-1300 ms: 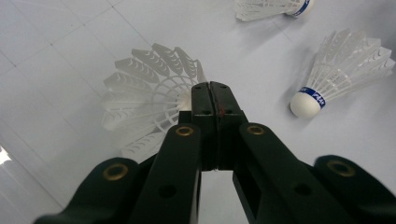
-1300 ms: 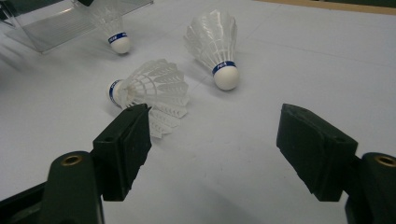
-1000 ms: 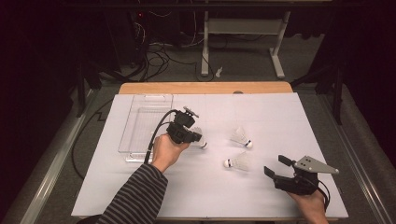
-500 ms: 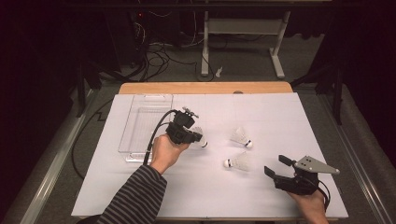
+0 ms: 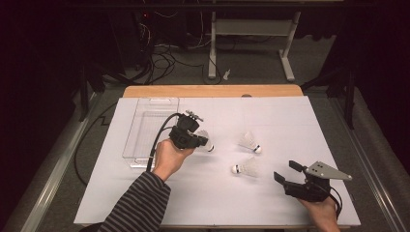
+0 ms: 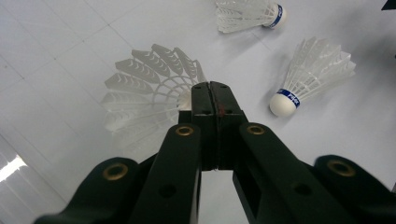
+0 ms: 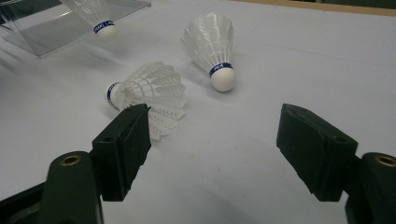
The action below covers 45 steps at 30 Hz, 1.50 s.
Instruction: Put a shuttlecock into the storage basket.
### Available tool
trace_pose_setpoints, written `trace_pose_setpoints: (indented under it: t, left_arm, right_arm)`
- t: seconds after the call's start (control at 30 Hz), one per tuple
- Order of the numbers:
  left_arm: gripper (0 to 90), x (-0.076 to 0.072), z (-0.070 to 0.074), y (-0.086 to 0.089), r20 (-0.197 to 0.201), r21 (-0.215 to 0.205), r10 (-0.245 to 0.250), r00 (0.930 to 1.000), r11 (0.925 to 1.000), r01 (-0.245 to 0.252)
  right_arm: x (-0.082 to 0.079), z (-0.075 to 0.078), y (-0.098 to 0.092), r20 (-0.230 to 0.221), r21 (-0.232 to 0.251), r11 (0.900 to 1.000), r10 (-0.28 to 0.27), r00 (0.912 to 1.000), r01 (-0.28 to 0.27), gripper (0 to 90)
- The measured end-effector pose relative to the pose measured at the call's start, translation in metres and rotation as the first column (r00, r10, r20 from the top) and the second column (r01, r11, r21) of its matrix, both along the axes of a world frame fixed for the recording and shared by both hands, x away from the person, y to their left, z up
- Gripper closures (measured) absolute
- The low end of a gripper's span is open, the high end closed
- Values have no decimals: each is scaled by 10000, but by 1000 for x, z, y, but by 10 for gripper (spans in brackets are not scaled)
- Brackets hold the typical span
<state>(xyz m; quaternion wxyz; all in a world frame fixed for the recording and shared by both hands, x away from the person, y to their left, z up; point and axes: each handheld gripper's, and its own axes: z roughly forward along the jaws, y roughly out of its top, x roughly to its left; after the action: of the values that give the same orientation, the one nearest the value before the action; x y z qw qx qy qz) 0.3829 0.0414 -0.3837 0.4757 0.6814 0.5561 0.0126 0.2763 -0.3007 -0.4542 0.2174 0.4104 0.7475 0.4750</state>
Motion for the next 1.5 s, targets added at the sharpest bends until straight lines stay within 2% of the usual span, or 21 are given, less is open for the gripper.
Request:
trace_pose_setpoints:
  t: [0.83, 1.5]
  left_arm:
    - [897, -5, 8, 8, 165, -228, 136, 9998, 9997, -132]
    - [897, -13, 18, 22, 448, -333, 353, 9984, 9989, -338]
  right_arm:
    - [0, 0, 0, -10, 16, 10000, -1, 10000, 1, 269]
    - [0, 0, 0, 6, 50, 10000, -10, 10000, 10, 269]
